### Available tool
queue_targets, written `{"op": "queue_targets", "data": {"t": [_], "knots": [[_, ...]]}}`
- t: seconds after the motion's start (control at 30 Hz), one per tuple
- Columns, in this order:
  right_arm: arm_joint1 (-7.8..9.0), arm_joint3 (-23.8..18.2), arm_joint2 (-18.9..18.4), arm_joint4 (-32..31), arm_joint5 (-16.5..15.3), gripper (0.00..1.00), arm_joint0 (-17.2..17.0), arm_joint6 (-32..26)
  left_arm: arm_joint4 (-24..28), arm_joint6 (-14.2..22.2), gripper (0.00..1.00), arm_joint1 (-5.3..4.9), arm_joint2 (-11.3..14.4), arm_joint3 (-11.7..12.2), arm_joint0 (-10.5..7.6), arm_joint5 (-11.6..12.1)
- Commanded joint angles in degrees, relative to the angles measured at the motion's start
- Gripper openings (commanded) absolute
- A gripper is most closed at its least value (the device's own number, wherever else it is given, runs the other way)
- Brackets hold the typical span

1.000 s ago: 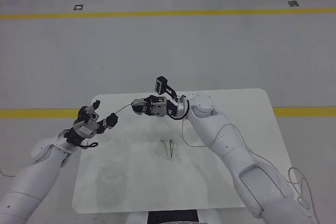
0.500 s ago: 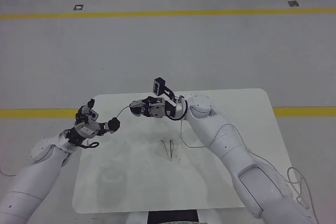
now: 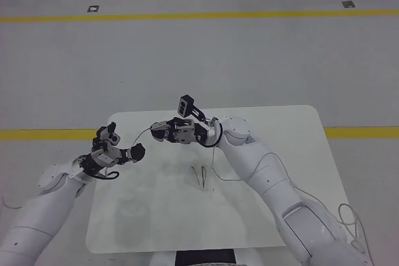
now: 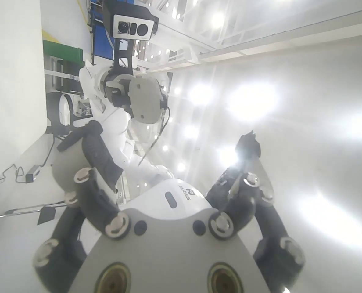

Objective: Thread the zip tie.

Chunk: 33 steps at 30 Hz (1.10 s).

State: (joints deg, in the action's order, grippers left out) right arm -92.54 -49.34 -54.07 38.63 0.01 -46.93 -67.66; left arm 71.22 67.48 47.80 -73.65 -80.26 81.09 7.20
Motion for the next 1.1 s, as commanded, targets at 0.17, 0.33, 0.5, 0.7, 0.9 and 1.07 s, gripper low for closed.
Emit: {"op": "queue_targets", "data": {"t": [0.17,0.33,0.5,0.7,0.9,1.07], "knots": [[-1.06,1.2,1.9,2.7,-0.4,0.00,0.2,-0.2,-0.1,-0.3,1.00,0.70,0.7,0.2,-0.33,-0.1],[-1.48,2.3,2.6,3.5,-0.8,0.00,0.5,-0.4,1.2,0.5,1.00,1.14,0.6,-0.1,-0.47,0.1],[-1.48,2.3,2.6,3.5,-0.8,0.00,0.5,-0.4,1.2,0.5,1.00,1.14,0.6,-0.1,-0.47,0.1],[-1.00,-1.0,2.8,-0.1,-0.3,0.00,-0.6,3.0,0.0,-1.1,1.00,1.45,0.8,-1.5,-0.22,-0.5],[-0.30,-4.2,2.3,-2.2,1.0,0.00,-2.1,4.7,-2.0,-0.9,1.00,1.67,0.2,-1.5,-0.32,-0.3],[0.49,-6.0,1.6,-4.4,1.9,0.00,-2.5,4.3,-4.2,-0.8,0.80,1.73,-0.5,-1.2,-0.23,0.1]]}}
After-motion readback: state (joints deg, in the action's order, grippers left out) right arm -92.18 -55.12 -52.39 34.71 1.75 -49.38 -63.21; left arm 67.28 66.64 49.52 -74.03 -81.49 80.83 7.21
